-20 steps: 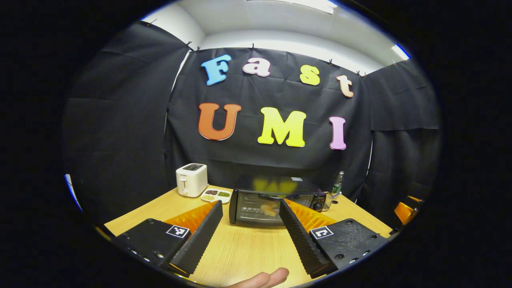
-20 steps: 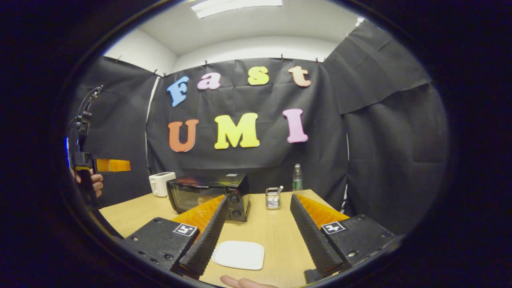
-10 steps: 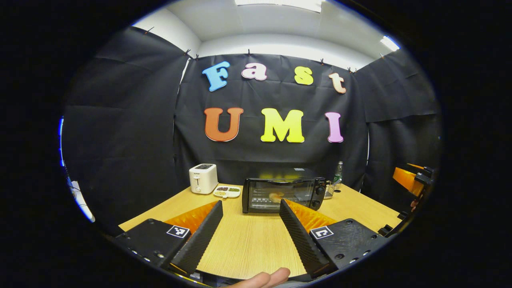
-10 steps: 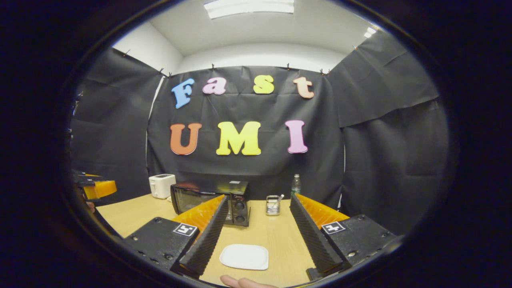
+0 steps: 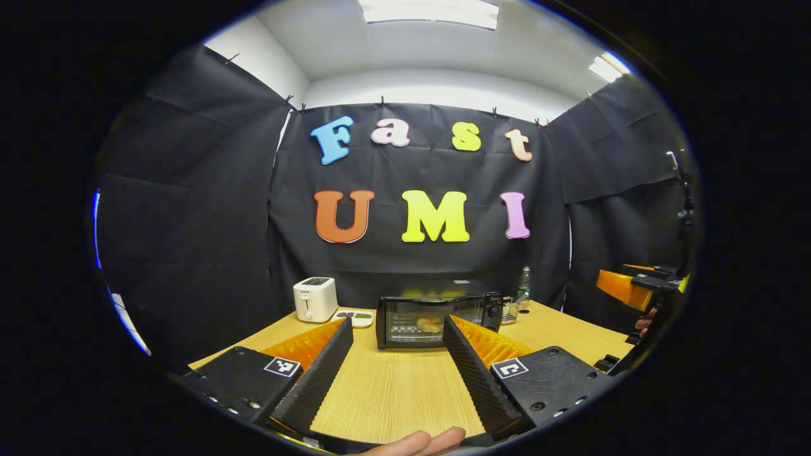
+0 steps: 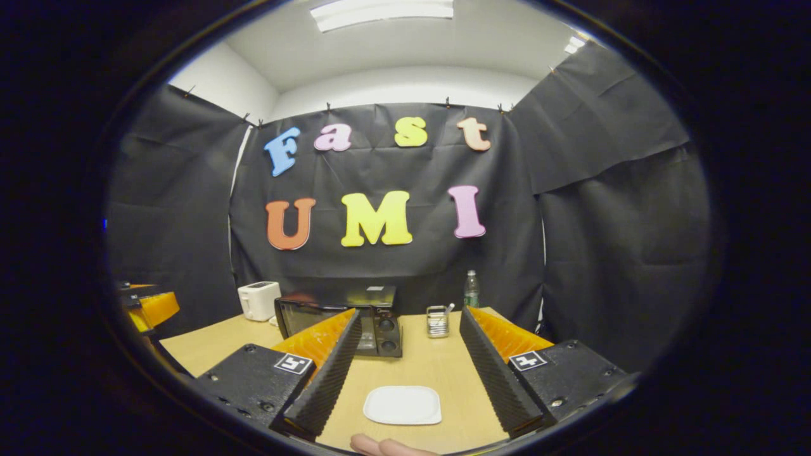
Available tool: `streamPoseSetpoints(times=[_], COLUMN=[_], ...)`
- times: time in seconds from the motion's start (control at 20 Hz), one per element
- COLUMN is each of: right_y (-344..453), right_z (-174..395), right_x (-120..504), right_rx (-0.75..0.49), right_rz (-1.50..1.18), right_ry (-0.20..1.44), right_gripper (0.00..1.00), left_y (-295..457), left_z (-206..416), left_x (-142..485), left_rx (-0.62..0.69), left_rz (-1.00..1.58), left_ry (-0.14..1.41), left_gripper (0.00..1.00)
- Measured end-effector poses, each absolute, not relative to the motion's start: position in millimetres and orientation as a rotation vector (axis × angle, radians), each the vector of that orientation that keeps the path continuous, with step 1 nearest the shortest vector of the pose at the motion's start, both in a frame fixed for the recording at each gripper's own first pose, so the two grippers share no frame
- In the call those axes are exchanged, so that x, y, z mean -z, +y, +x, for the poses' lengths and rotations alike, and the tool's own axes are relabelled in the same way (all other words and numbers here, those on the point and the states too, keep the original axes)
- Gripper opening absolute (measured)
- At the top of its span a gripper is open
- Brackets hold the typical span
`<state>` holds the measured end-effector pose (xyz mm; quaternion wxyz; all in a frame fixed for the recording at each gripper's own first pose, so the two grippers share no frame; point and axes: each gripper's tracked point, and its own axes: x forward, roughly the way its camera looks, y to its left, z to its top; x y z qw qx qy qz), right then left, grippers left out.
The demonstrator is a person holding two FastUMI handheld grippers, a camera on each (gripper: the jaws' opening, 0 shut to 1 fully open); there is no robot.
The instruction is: Open the electric oven with the left hand, put the food in, and close the electric oven.
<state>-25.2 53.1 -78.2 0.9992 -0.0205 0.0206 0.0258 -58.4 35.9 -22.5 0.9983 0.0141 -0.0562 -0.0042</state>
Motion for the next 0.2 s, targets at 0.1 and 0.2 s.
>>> streamPoseSetpoints(times=[0.1, 0.2], right_y=[55, 62], right_z=[-22, -23], right_x=[83, 87], right_rx=[-0.048, -0.062], right_rz=[-0.043, -0.043], right_ry=[0.054, 0.067], right_gripper=[0.92, 0.92], left_y=[37, 41], left_z=[-58, -56], left_x=[26, 34], left_rx=[0.013, 0.002], left_rz=[0.03, 0.026], left_ry=[-0.109, -0.086], left_gripper=[0.94, 0.94])
